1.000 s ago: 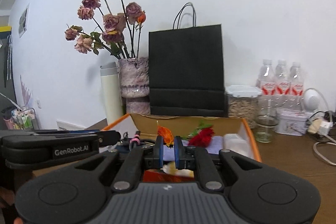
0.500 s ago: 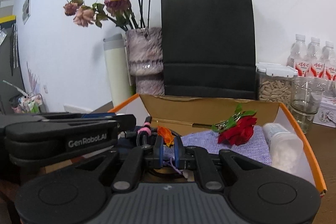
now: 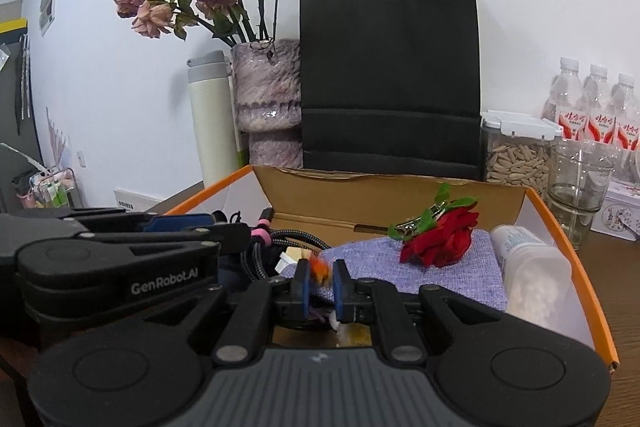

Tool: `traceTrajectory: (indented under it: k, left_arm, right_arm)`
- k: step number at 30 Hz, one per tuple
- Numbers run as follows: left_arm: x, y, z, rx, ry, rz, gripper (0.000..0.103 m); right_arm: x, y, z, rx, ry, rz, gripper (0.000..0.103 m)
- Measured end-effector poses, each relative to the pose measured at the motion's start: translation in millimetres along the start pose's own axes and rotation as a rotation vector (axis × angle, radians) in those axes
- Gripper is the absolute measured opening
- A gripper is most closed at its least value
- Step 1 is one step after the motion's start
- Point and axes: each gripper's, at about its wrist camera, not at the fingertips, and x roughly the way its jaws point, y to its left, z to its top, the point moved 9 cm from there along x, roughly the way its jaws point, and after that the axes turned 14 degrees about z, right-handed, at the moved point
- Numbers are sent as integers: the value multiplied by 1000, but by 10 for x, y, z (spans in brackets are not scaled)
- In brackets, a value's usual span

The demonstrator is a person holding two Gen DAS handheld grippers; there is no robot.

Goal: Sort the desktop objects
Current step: 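Open both tools to drop the flower and cap into the box, then withdraw both tools from the box back toward the white caps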

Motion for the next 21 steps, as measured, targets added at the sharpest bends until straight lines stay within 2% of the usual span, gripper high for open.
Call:
traceTrajectory:
  k: [2,4,7,8,9,10,11,12,21]
  left_arm:
    - [-32,36,27,-8,-20,18,61]
    - [-55,80,60,-17,-43,48,71]
    - [-55,163,97,-54,-59,87,90]
    - [-52,194,106,-69,-64,98,99]
    - [-48,241,117,-95,-75,118,103]
    - [-56,275,131,-115,-87,121,103]
    - [-64,289,142,-132,-95,108,103]
    - [-72,291,146,-142,-96,99,103]
    - [-64,256,121,-120,-97,113,103]
  right_arm:
    - [-30,2,15,-9,-8,-11,19]
    - [-75,-15,38,-8,-25,-27,23]
    - [-140,-68,81,5,-51,-59,39]
    - [-167,-101,94,11,-61,-80,50]
    - [-191,-140,104,16,-70,-98,64]
    - [-220,-181,112,25,-81,-116,71]
    - [-246,-218,124,35,-90,-127,90]
    - [-254,-232,129,37,-93,-125,97]
    - [-287,-211,131,7,-90,-123,98]
